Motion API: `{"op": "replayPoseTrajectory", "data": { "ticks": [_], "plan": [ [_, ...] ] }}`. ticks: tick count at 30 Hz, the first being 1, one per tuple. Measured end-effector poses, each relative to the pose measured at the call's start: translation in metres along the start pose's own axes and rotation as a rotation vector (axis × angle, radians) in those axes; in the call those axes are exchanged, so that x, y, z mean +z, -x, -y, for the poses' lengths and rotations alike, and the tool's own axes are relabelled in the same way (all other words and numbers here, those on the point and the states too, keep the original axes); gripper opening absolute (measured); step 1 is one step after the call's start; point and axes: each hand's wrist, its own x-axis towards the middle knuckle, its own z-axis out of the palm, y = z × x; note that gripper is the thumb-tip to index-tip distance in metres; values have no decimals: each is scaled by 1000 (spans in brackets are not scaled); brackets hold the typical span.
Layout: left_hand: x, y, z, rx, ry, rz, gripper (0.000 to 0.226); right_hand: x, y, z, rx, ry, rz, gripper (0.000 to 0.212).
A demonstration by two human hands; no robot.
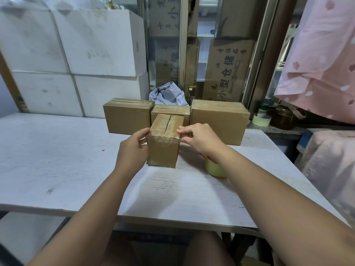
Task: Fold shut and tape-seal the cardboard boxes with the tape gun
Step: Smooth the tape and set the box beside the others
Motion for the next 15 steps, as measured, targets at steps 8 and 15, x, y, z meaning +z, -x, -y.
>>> {"op": "replayPoseTrajectory", "data": {
  "ticks": [8, 15],
  "plan": [
    [-10, 9, 13, -7, 264, 0, 27, -20, 1, 10, -39, 152, 156, 41],
    [-8, 11, 15, 1, 244, 0, 27, -19, 2, 10, -50, 144, 157, 45]
  ]
}}
